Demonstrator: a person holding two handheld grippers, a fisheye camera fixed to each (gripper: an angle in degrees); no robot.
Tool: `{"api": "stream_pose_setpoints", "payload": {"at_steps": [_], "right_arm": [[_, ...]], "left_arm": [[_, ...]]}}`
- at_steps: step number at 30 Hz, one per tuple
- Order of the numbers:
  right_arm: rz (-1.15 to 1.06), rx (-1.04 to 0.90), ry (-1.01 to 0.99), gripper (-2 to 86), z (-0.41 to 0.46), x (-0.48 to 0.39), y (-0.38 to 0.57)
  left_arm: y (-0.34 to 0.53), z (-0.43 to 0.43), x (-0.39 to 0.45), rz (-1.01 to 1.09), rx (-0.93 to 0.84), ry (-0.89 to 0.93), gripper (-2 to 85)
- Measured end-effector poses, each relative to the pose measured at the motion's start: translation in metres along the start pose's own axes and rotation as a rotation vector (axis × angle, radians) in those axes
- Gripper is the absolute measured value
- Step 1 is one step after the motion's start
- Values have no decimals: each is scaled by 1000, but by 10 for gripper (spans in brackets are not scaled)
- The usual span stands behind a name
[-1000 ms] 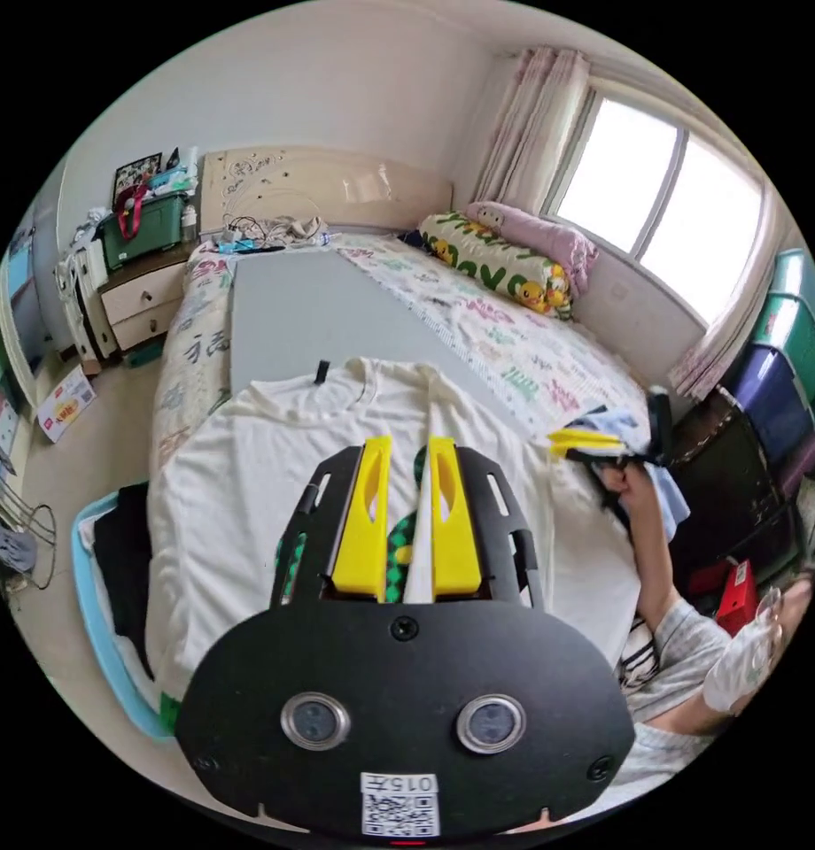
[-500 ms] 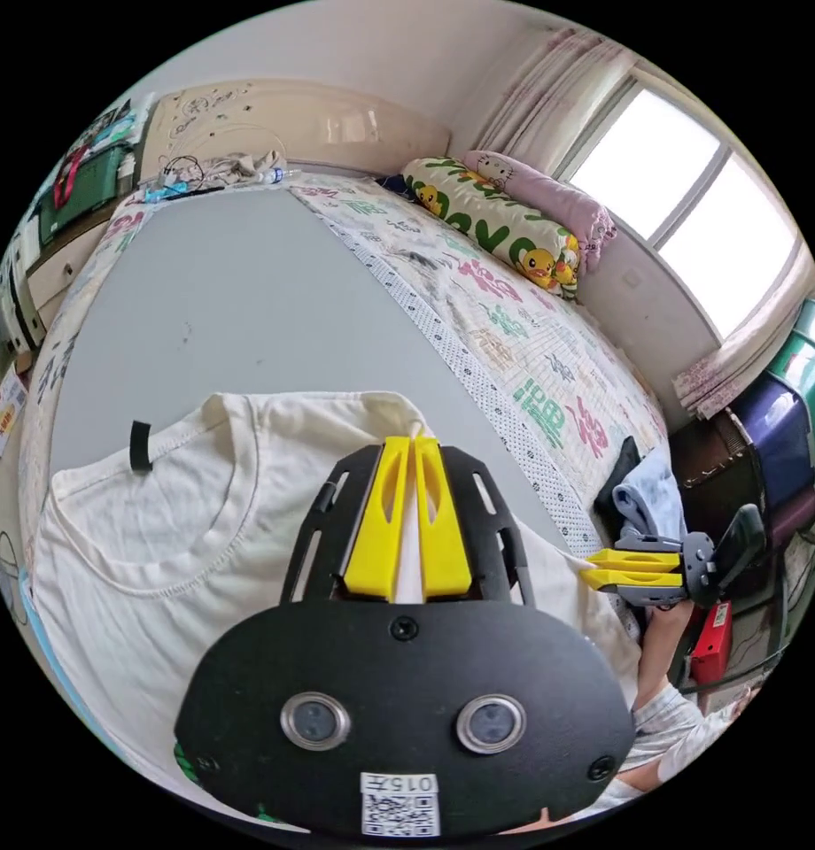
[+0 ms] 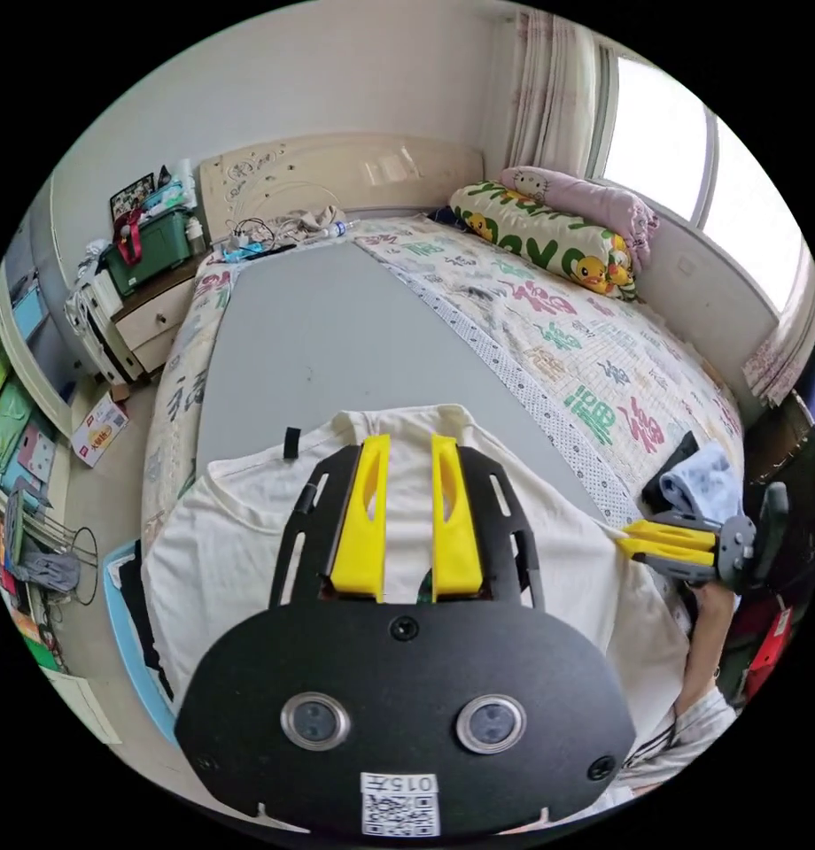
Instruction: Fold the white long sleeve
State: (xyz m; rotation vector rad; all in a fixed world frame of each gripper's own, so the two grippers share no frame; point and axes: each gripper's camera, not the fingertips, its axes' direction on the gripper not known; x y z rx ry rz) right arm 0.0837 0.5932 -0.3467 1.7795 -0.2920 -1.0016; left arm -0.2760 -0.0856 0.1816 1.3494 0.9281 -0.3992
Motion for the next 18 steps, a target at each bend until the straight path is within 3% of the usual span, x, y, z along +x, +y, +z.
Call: {"api": "stream_pose_setpoints", "payload": {"at_steps": [6,9,13,15,18], "right_arm": [[41,98,-6,66,-25,2,13],[52,174,-7,66,-39,-1,22],[-110,294,-18,65,-62,-44,34],[-188,299,-51,61,-62,-64,36],[-290,240,-108,58,-49,-84,37]], "left_arm": [[162,-119,11,203,-15,200,91],[248,-168,15,264,-63,180,90],[337,-220,0,278,-126,155,80],[375,-258,-31,198,-10,208,78],[448,-326,-115,-12,256,99,78]]}}
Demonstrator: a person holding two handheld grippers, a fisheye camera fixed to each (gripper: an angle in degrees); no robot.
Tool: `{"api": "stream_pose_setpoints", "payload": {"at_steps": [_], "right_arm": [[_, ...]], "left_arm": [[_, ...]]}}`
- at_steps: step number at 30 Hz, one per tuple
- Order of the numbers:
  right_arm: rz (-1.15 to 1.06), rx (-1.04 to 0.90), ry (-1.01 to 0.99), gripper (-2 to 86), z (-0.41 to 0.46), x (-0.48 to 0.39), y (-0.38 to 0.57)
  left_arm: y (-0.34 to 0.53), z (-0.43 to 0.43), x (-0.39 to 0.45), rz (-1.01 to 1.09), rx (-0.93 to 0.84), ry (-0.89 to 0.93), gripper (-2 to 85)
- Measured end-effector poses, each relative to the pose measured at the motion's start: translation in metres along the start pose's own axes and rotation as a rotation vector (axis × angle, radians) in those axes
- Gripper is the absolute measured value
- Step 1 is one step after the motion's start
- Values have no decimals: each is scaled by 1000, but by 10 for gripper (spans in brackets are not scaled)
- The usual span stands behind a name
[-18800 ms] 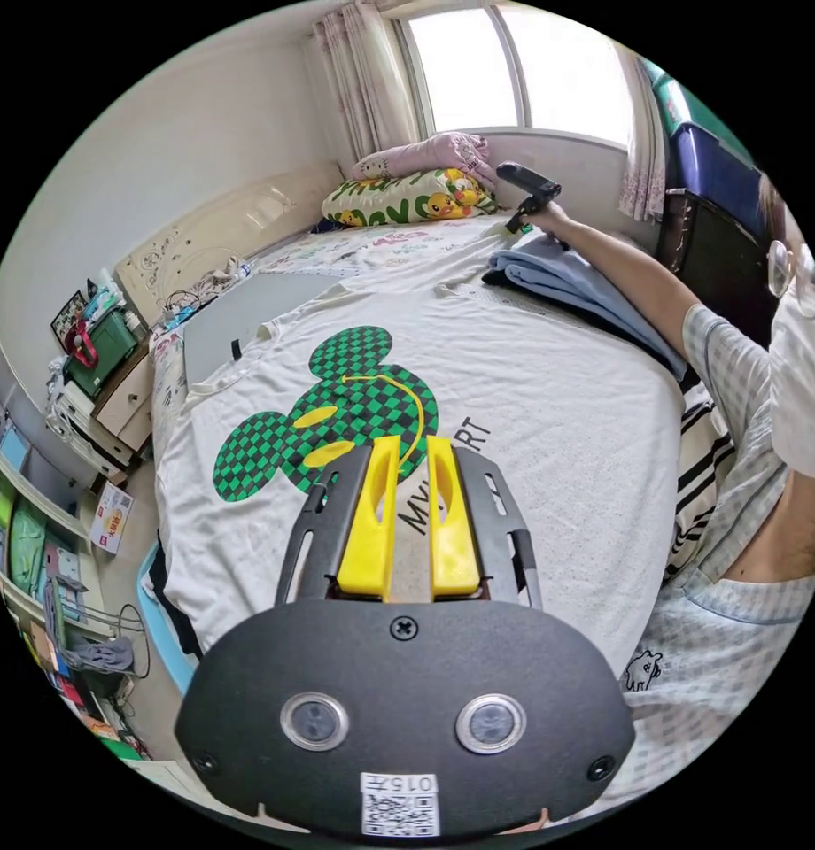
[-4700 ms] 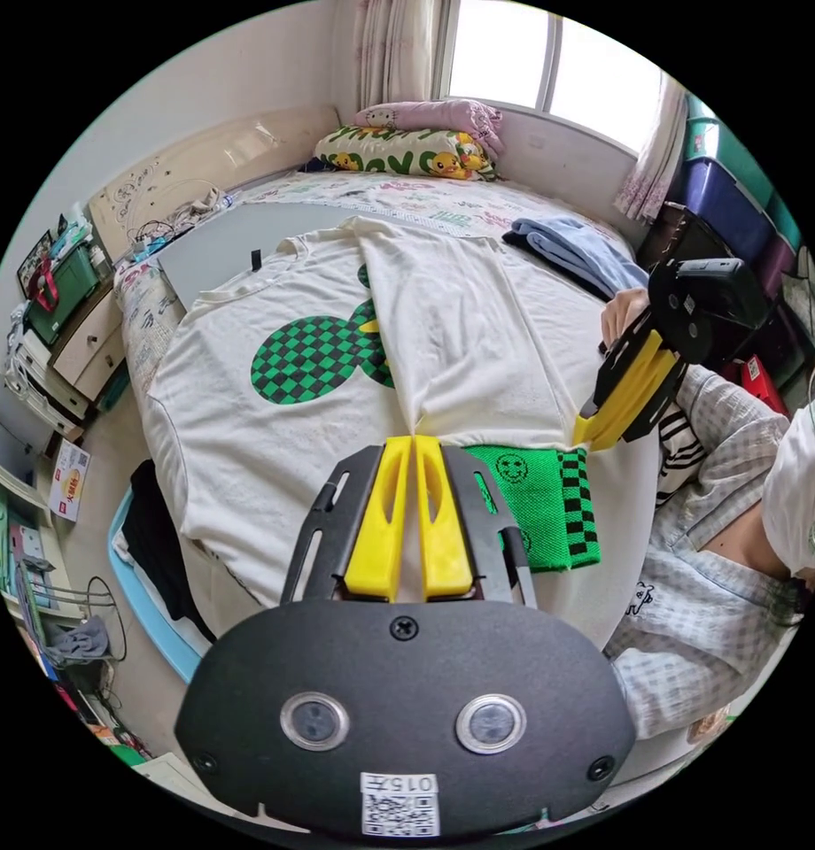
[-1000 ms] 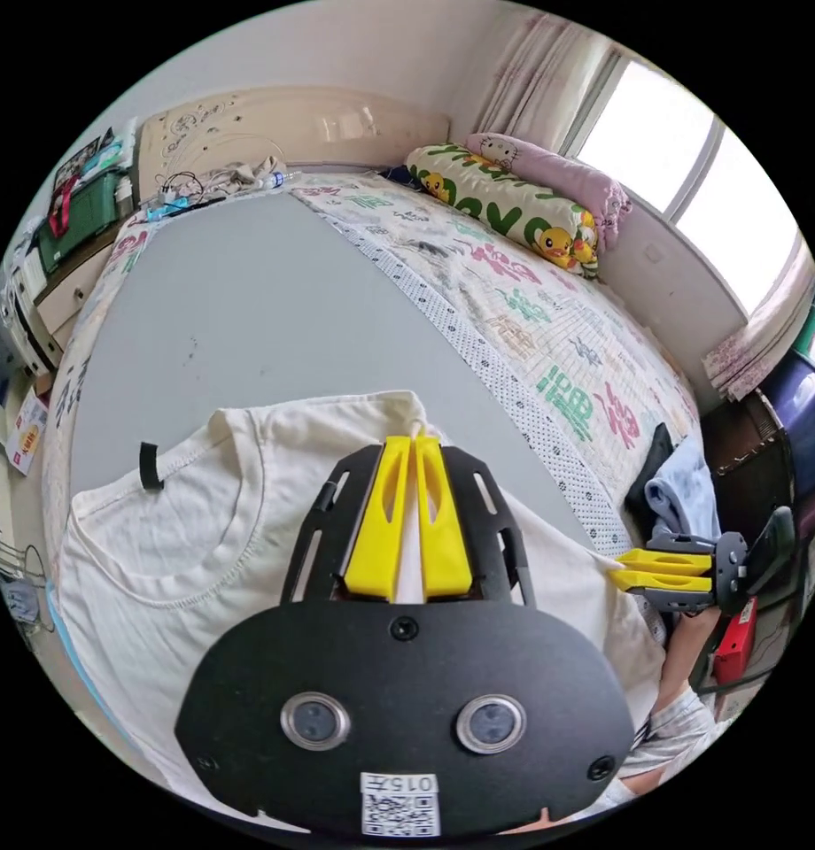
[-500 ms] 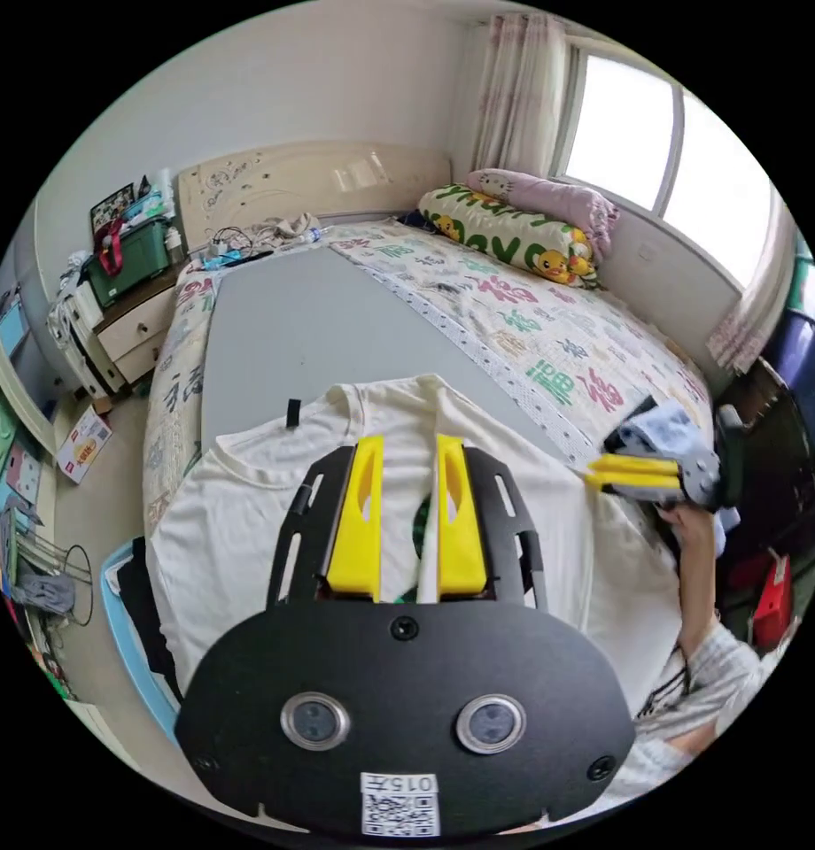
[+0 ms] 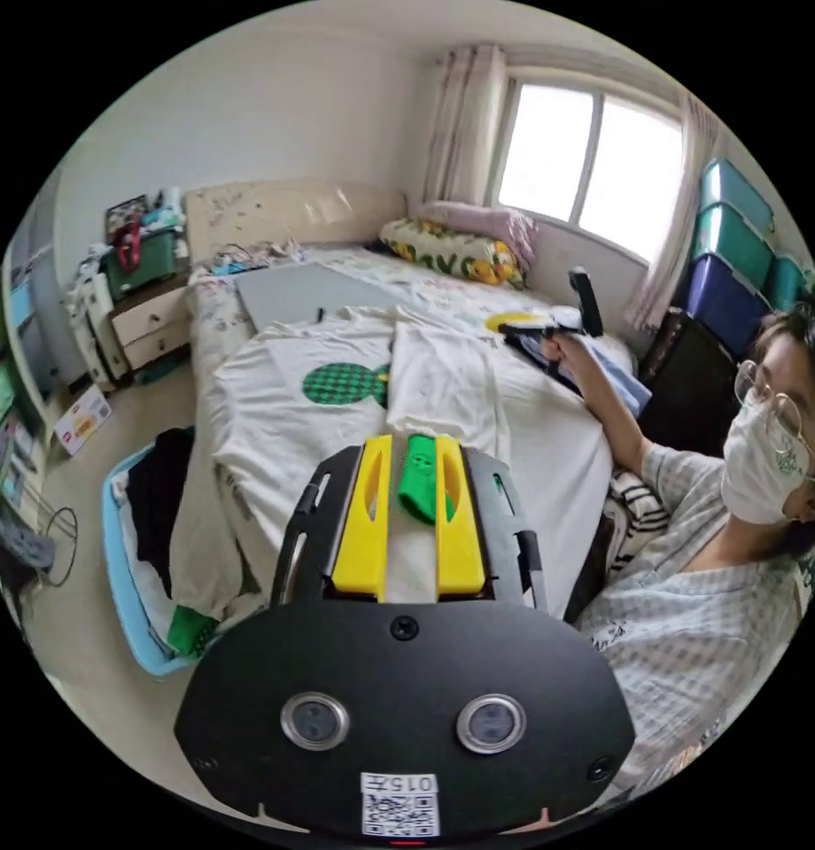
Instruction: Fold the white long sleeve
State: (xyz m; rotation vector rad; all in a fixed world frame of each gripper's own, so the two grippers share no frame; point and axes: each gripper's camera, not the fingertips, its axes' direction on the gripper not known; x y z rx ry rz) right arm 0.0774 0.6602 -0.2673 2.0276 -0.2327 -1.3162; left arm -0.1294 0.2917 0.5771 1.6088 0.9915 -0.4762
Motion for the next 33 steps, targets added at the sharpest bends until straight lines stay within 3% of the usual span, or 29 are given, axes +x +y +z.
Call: {"api": "stream_pose_setpoints", "payload": {"at_steps": [3,4,6,9,13,16,26,28,33], "right_arm": [[-78,-31,-107,63,6,-15,-1],[-105,-33,-134,64,7,-22,-1],[-137,-64,-118,64,11,-32,-2],[-52,-74,-54,59,10,-24,-2],[86,-46,-168,43,8,10,4],[158,-30,-225,42,6,29,10],[151,-33,-247,9,4,31,18],[116,-42,-233,2,4,23,18],[92,-37,-201,-3,1,14,23]], "left_arm": [[70,-54,-109,-197,151,-266,81],[99,-53,-151,-240,108,-425,90],[143,-37,-208,-297,30,-504,108],[205,4,-276,-337,-28,-369,139],[257,33,-353,-501,-192,-476,141],[280,33,-401,-618,-238,-454,142],[263,41,-476,-743,-431,-277,132],[251,48,-482,-740,-457,-194,82],[194,-7,-439,-680,-120,-166,24]]}}
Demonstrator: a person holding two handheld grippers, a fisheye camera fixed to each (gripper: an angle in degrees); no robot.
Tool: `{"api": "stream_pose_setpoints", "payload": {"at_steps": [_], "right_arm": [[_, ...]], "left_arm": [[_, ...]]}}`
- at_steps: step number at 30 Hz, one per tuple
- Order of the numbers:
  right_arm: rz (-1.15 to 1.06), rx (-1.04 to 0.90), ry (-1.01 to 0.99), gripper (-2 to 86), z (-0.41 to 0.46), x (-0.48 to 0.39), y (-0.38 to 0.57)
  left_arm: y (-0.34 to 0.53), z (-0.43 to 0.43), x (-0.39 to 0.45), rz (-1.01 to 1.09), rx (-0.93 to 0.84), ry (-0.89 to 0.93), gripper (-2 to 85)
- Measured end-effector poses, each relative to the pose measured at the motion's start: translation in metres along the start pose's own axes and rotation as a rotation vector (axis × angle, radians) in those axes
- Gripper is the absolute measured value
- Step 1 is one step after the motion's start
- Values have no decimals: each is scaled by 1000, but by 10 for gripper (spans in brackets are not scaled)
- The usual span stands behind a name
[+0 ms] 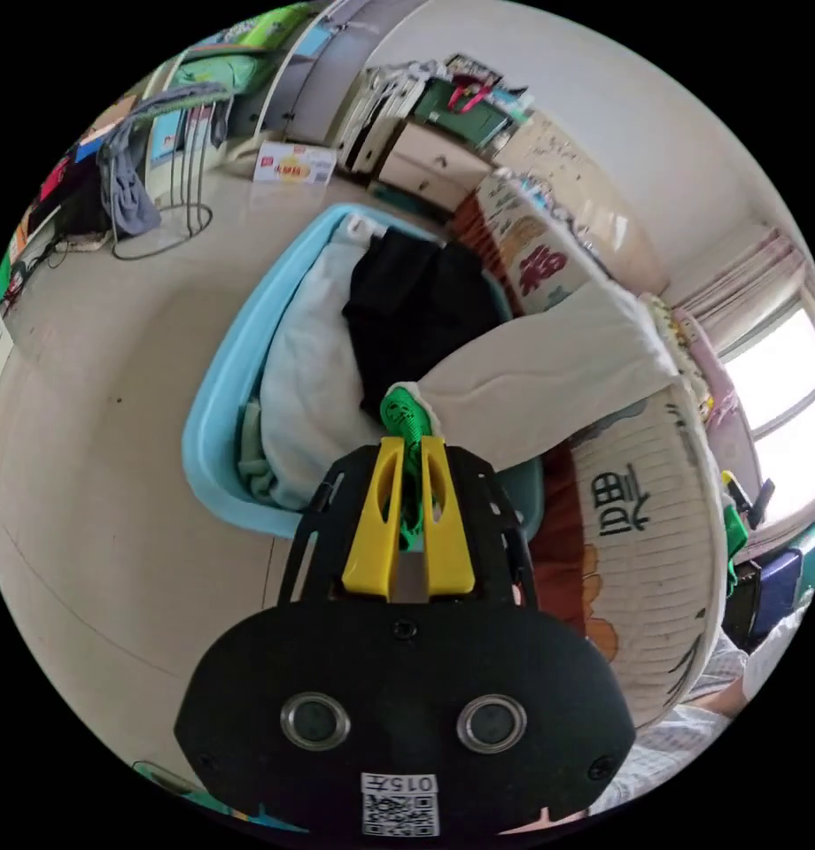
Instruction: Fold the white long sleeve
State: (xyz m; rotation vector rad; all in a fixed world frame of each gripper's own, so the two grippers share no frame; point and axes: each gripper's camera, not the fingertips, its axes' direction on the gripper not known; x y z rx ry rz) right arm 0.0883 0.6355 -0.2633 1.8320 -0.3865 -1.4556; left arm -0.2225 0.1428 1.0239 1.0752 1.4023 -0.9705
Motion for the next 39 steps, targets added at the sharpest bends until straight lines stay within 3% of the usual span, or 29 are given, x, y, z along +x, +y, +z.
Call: {"api": "stream_pose_setpoints", "payload": {"at_steps": [5,11,14,19,22,24,28,32,39], "right_arm": [[17,36,0,-1,-7,1,9],[-48,114,43,37,-23,-16,21],[-101,188,-38,47,-39,-28,27],[-209,157,-120,58,-39,-48,34],[-254,109,-116,79,-30,-57,34],[-271,87,-125,87,-27,-60,34],[-292,77,-94,100,-24,-66,34],[-314,65,-72,110,-22,-70,34],[-284,-5,-110,111,-28,-49,32]], "left_arm": [[-32,-102,148,170,245,133,17],[-54,-168,427,531,385,227,22],[-62,-144,560,678,327,291,20],[-57,-13,748,898,40,333,17],[-43,54,809,1020,-77,290,36],[-37,70,829,1071,-52,266,56],[-43,61,838,1133,-1,399,73],[-57,57,823,1089,28,376,83],[-47,127,869,1248,-277,272,82]]}}
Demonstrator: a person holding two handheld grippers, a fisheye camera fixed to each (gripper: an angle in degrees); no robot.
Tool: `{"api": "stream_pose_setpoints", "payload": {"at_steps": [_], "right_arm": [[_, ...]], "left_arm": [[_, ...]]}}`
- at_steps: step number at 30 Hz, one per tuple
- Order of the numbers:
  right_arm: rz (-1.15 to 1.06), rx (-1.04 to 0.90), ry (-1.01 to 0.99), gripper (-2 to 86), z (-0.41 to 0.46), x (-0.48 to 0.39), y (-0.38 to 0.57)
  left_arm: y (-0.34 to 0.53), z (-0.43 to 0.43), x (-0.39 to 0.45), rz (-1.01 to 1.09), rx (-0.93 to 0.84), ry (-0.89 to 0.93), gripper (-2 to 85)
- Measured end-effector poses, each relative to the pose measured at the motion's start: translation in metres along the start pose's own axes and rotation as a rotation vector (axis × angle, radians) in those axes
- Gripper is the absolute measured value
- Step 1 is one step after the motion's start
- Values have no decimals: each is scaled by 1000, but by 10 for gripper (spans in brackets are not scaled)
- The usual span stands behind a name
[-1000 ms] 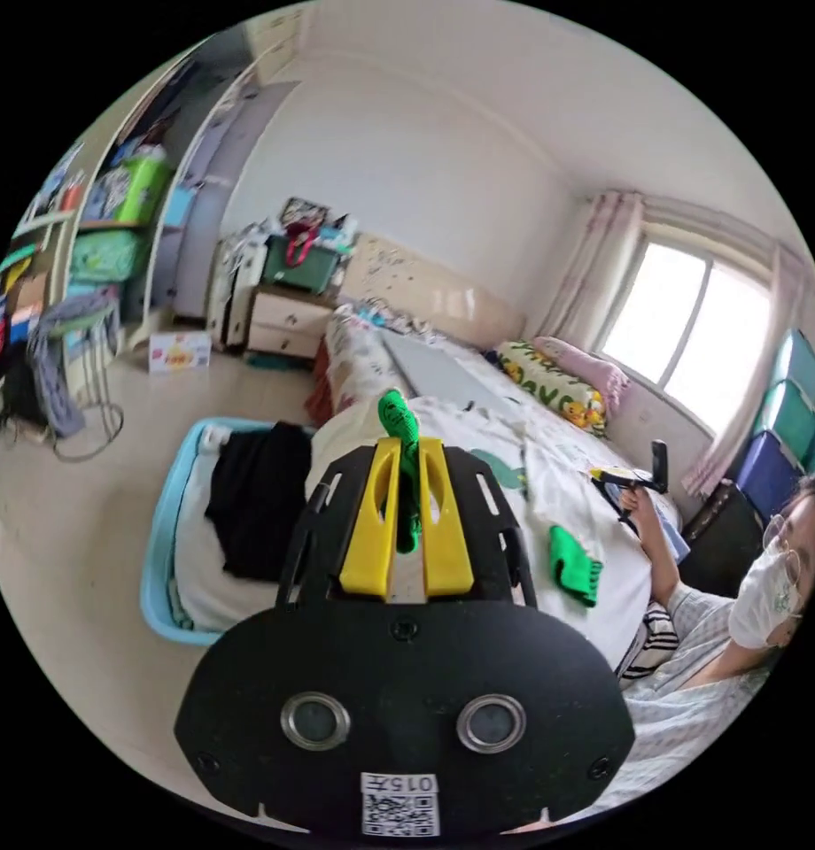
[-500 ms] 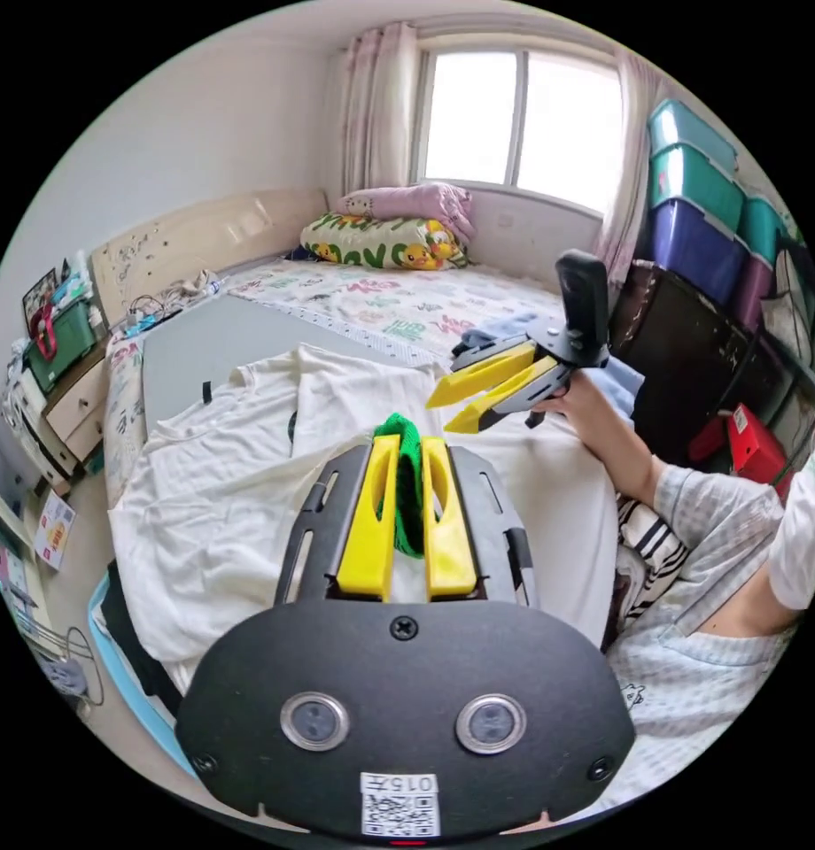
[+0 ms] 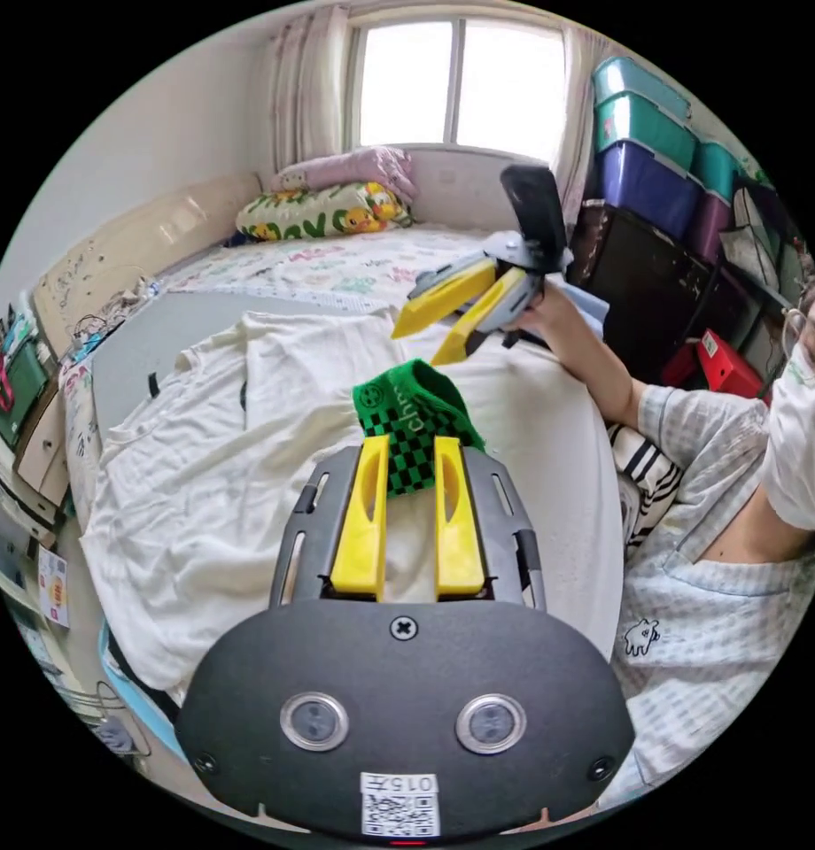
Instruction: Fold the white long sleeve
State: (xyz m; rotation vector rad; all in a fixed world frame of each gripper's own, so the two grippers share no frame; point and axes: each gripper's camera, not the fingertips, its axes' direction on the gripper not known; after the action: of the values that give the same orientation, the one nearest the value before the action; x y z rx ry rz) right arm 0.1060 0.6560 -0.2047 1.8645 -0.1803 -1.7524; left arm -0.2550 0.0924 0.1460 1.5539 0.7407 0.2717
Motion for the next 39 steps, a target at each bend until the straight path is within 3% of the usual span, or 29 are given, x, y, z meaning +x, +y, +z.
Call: {"api": "stream_pose_setpoints", "payload": {"at_steps": [5,9,13,19,21,29,34,39], "right_arm": [[-6,-107,-40,113,16,1,-7],[18,-176,-109,85,29,0,-16],[49,-200,-50,14,25,8,-15],[76,-36,-112,0,-27,38,7],[122,-11,-126,0,-41,53,18],[254,87,-32,3,-93,79,49],[382,71,38,37,-105,94,64],[377,148,156,84,-123,75,63]], "left_arm": [[-1,-5,7,25,-23,-79,79],[24,-55,-15,-22,107,-86,86],[91,-132,-64,-302,486,-237,87],[168,-181,-112,-569,533,-580,89],[185,-196,-122,-608,568,-612,89],[244,-199,-184,-722,346,-536,92],[259,-142,-189,-628,108,-613,120],[250,-112,-175,-512,4,-623,105]]}}
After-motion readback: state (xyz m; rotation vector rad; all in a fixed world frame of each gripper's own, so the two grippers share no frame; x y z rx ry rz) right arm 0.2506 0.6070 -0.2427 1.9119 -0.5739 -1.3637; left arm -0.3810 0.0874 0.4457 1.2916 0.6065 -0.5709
